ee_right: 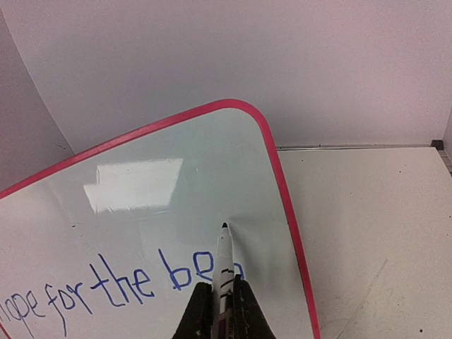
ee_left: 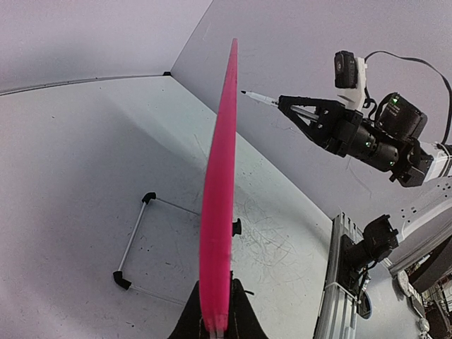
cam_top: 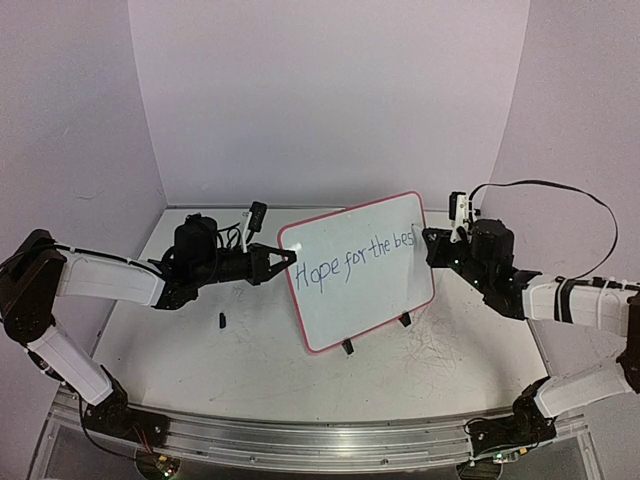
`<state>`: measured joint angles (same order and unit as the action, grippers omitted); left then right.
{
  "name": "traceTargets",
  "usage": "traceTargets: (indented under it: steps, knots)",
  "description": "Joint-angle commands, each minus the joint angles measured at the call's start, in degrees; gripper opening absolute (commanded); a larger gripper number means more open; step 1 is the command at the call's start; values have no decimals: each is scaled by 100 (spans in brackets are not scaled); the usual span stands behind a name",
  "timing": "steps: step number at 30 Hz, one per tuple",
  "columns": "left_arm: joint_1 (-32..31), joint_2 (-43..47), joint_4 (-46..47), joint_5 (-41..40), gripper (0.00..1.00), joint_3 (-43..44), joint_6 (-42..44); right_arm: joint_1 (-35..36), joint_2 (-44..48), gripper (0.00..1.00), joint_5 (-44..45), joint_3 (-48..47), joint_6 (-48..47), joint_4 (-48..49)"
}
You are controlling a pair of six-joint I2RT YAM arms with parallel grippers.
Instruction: Write a sentence on the whiteboard
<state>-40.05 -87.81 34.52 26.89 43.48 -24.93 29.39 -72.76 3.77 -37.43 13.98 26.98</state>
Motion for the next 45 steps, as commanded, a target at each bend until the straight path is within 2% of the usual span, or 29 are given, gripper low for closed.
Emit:
traceTargets:
  steps: [1,27,45]
  knots:
    - [41,124,-127,-227,0,125,445,-16,-111,0,213,-259,-87,226]
    - [41,126,-123,-220,0,121,437,-16,-62,0,108,350,70,57]
    - [39,150,-124,-269,0,112,435,-13,-46,0,387,149,46,146]
